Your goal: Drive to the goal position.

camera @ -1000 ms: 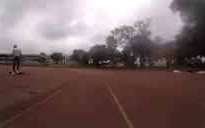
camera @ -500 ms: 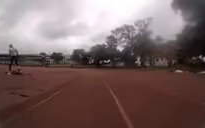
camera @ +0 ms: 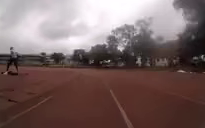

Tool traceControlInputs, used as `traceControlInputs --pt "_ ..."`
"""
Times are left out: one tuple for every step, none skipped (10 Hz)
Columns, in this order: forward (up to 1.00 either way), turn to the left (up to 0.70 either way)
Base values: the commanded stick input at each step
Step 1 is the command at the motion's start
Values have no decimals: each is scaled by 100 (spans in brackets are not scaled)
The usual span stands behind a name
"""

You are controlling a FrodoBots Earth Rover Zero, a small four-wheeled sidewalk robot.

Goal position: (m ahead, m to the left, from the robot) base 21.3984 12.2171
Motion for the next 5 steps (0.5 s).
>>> traceControlInputs --pt "70 0" --pt "70 0" --pt "70 0" --pt "70 0" --pt "70 0"
